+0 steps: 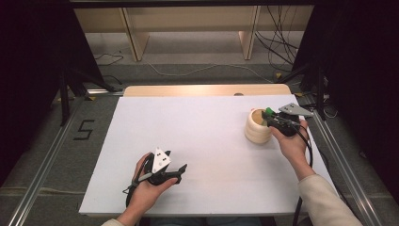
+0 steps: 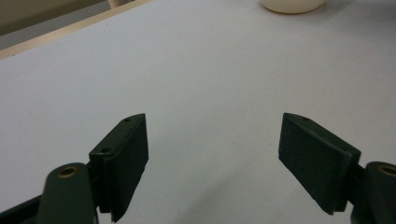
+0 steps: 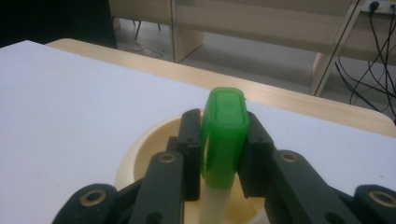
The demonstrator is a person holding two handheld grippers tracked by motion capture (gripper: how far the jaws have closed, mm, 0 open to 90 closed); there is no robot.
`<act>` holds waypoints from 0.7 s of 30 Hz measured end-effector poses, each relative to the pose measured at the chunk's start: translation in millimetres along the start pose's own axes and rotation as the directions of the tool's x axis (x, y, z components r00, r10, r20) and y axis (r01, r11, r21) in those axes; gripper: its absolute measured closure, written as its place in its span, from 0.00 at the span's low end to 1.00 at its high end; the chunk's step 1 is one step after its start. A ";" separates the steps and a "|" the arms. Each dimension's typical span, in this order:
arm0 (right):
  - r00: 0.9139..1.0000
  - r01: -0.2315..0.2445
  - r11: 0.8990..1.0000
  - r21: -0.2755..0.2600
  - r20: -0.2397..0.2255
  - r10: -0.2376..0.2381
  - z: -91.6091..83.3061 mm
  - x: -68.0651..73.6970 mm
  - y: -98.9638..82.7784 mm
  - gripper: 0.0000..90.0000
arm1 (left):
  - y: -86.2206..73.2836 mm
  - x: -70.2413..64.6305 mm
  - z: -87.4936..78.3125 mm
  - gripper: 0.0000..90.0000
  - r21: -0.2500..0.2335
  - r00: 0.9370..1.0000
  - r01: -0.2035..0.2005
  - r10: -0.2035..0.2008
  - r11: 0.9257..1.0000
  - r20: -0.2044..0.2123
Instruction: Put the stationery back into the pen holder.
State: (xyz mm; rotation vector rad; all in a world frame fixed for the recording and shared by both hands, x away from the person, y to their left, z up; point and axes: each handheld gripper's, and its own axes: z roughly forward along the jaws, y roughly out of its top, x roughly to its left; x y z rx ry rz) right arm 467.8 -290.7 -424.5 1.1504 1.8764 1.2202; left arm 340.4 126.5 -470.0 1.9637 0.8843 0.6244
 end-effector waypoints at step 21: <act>1.000 0.002 0.998 0.068 -0.007 -0.001 11.2 0.9 -8.0 0.82 | -0.3 -0.8 0.6 0.27 -0.001 1.000 -0.002 0.002 1.000 0.000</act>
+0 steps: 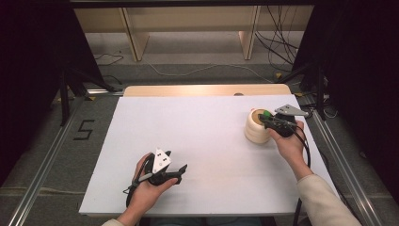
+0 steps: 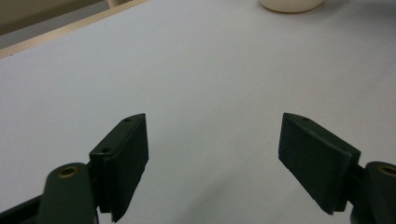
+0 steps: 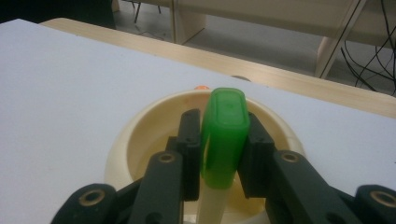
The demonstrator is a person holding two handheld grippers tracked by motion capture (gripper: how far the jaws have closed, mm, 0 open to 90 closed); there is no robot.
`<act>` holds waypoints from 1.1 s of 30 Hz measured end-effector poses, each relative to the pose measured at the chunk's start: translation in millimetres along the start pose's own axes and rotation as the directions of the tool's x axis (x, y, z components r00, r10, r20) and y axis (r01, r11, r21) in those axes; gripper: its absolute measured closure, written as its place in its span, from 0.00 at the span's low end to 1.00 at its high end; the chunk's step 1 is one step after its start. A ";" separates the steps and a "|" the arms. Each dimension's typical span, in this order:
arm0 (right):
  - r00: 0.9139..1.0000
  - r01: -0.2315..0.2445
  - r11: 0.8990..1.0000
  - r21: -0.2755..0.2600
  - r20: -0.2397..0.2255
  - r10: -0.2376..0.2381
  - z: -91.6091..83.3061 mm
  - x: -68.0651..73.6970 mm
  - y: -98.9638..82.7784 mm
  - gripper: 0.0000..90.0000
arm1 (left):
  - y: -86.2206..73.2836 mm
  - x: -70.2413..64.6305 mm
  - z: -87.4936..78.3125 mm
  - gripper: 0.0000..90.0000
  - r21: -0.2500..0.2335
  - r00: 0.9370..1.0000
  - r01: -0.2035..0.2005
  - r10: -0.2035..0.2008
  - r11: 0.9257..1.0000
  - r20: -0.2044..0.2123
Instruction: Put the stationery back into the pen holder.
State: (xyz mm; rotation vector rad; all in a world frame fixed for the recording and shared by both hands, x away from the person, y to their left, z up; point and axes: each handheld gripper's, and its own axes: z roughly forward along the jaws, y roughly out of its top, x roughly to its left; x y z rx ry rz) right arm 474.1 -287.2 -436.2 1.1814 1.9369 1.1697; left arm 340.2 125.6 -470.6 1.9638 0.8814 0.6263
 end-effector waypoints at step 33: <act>1.000 -0.029 0.999 -0.022 -0.003 0.029 -33.3 6.7 7.0 0.24 | -0.1 -0.8 -1.2 0.27 -0.001 1.000 0.004 -0.004 1.000 -0.003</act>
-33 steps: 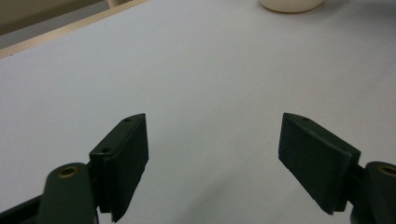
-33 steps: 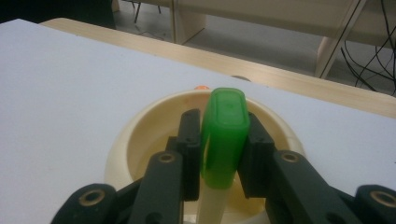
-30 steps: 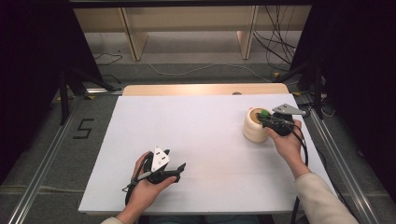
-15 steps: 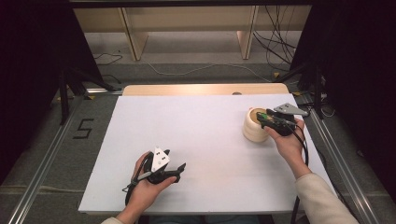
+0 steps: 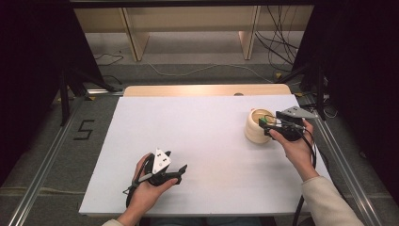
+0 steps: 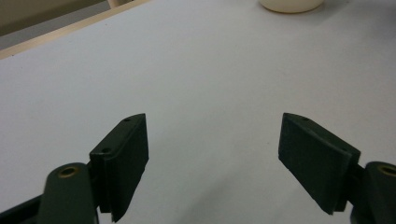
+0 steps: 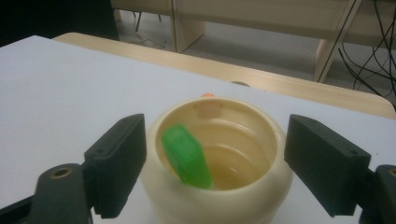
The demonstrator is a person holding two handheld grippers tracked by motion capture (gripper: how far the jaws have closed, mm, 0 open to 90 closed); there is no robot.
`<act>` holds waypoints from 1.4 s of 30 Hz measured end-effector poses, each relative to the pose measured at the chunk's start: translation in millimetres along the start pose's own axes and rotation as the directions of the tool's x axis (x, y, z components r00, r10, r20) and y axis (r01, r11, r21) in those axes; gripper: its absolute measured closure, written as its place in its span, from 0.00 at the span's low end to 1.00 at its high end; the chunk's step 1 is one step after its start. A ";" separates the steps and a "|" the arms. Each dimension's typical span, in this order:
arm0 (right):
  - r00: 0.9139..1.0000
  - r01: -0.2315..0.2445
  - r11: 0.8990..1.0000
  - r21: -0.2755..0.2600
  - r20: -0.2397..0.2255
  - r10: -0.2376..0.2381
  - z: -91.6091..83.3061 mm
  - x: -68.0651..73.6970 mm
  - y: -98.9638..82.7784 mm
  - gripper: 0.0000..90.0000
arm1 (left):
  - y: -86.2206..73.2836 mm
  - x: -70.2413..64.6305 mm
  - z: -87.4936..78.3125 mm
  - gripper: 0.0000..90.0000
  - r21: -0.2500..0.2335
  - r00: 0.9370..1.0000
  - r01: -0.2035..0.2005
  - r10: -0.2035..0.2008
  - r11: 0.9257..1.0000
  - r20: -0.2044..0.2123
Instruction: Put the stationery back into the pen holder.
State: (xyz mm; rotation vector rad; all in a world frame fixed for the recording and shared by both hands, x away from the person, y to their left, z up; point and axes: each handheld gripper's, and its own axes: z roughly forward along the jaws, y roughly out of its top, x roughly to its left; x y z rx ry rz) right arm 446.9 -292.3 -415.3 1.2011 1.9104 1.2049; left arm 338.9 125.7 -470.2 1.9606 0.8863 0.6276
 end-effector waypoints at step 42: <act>0.985 0.083 0.996 0.035 -0.152 -0.076 -48.8 36.1 -47.4 0.21 | -0.6 -0.2 0.4 0.27 0.009 1.000 -0.002 0.002 1.000 0.003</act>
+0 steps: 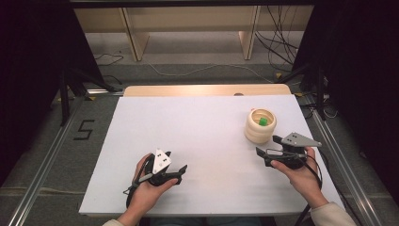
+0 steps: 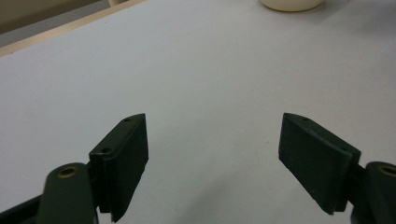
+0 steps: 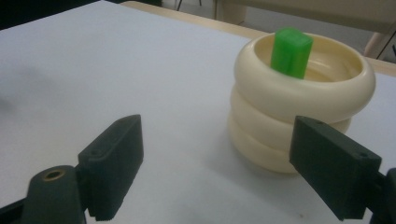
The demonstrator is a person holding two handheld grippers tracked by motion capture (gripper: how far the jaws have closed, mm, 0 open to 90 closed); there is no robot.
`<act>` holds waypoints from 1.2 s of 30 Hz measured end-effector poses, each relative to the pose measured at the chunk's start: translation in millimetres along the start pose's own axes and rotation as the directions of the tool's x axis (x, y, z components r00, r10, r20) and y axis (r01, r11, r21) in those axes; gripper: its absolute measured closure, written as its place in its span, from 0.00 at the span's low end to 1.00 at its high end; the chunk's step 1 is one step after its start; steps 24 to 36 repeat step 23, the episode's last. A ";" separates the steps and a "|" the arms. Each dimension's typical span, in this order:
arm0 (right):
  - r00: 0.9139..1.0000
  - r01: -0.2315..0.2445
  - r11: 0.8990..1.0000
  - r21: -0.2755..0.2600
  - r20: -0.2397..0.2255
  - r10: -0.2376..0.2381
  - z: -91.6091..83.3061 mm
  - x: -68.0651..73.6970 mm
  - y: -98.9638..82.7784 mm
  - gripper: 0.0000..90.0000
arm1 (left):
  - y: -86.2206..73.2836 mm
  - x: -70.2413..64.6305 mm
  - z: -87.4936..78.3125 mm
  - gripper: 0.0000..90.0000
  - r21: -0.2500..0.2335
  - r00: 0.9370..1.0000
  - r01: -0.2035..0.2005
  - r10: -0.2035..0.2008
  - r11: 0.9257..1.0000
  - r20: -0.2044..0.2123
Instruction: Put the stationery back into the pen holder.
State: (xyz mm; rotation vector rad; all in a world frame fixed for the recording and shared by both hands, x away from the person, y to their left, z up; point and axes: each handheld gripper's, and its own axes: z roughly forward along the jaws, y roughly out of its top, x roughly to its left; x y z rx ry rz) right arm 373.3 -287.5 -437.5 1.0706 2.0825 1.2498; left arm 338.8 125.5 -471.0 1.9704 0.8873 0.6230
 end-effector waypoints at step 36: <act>0.992 0.010 0.999 0.037 -0.130 -0.005 -3.1 22.3 -31.7 0.20 | -0.2 -9.7 4.4 0.26 0.013 0.999 -0.017 0.016 1.000 0.030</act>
